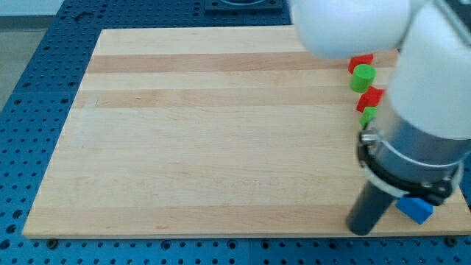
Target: Push the blue triangle slightly up
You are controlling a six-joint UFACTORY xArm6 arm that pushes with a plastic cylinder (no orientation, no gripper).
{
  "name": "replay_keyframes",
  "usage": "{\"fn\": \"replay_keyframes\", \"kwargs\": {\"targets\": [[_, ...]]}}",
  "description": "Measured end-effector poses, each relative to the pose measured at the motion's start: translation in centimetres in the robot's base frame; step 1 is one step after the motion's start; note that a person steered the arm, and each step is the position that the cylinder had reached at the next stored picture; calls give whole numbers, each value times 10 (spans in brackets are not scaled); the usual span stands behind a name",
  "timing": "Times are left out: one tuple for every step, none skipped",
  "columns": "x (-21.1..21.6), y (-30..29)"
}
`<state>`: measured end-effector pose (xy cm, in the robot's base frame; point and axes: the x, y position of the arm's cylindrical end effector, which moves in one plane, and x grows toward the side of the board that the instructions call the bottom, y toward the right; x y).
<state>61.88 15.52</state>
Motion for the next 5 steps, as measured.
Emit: {"fn": "replay_keyframes", "kwargs": {"targets": [[-1,10],[-1,13],[-1,41],[-1,46],[0,55]]}}
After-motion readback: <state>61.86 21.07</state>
